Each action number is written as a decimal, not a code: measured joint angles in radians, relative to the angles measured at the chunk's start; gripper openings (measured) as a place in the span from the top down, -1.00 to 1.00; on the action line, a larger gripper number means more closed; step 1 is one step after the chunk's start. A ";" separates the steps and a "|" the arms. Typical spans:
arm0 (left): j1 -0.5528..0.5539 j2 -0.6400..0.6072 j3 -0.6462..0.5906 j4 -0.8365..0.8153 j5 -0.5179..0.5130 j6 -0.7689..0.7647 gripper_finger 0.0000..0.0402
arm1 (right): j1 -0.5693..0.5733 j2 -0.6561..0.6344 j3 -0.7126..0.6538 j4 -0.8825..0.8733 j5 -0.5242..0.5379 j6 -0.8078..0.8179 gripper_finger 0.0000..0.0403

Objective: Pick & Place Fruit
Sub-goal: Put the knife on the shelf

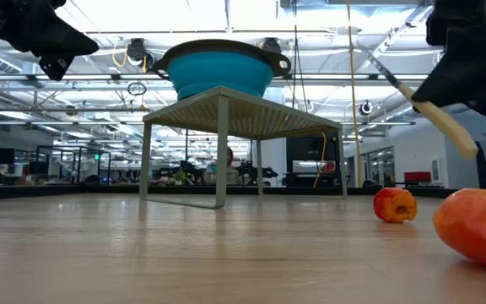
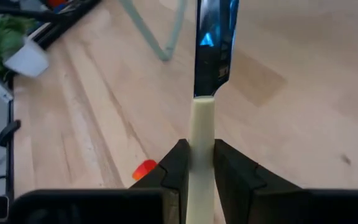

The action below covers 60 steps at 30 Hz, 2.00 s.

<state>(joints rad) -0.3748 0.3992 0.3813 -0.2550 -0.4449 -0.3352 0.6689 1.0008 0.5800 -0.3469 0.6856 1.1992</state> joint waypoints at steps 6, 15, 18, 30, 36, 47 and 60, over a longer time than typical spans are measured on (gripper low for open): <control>0.000 0.000 0.000 0.000 0.000 -0.014 0.91 | 0.000 0.000 0.000 0.074 0.010 -0.178 0.75; 0.000 0.000 0.000 0.001 0.000 -0.014 0.91 | 0.000 0.000 0.000 0.089 0.023 -0.190 0.75; 0.000 0.000 0.000 0.005 0.000 -0.014 0.91 | 0.000 0.000 0.000 0.106 0.022 -0.125 0.75; 0.000 0.000 0.000 0.026 -0.001 -0.016 0.91 | -0.001 -0.021 0.000 0.477 -0.011 -0.130 0.75; 0.000 0.000 0.000 0.028 -0.002 -0.050 0.91 | -0.001 -0.072 0.000 0.703 -0.078 -0.397 0.75; 0.000 0.000 0.000 0.028 -0.012 -0.093 0.91 | -0.002 -0.170 0.000 0.840 -0.166 -0.658 0.75; 0.000 0.000 0.000 0.028 -0.068 -0.120 0.91 | -0.004 -0.178 0.000 0.710 -0.015 -0.628 0.75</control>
<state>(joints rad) -0.3744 0.3995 0.3813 -0.2272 -0.5127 -0.4549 0.6645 0.8230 0.5800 0.3626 0.6709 0.5708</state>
